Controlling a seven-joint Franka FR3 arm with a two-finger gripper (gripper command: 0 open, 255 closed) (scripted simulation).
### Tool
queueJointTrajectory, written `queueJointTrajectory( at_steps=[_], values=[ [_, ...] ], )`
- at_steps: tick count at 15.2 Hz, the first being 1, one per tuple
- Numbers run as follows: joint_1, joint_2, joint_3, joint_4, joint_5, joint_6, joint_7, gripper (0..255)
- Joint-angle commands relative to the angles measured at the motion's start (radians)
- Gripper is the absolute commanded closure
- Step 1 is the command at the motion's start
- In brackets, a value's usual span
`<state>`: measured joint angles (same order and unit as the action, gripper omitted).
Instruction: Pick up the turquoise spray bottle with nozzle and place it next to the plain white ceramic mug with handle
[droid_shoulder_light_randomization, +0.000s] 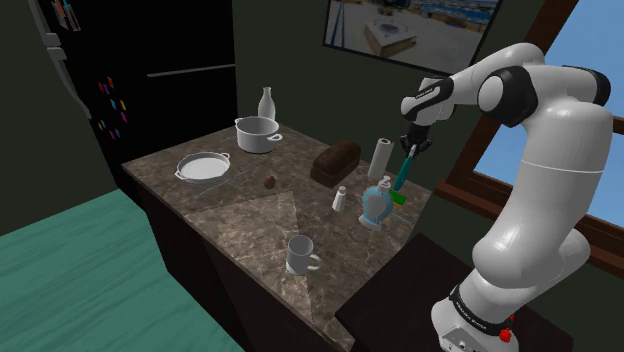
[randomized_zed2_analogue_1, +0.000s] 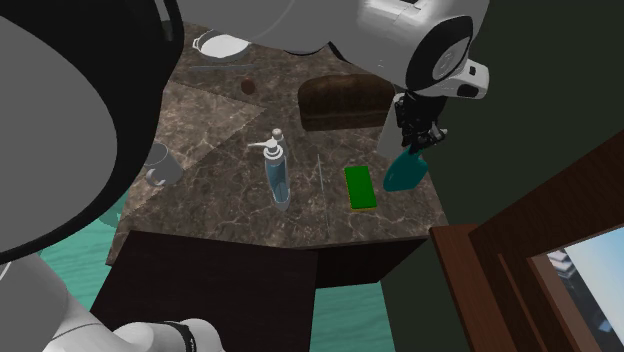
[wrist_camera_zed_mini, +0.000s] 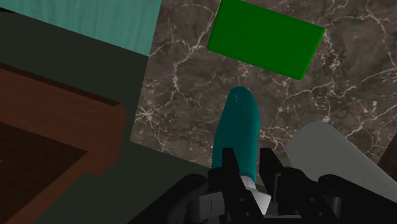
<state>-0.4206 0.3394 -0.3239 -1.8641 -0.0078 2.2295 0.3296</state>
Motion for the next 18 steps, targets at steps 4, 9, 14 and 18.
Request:
queueJointTrajectory(
  at_steps=[4,9,14,18],
  values=[
    [0.0,0.0,0.0,0.0,0.0,0.0,0.0,255],
    [0.002,-0.013,-0.002,0.01,-0.004,-0.023,0.001,255],
    [0.005,-0.043,-0.006,0.04,-0.013,-0.081,0.002,255],
    [0.007,-0.063,-0.008,0.068,-0.019,-0.128,0.002,255]
  ],
)
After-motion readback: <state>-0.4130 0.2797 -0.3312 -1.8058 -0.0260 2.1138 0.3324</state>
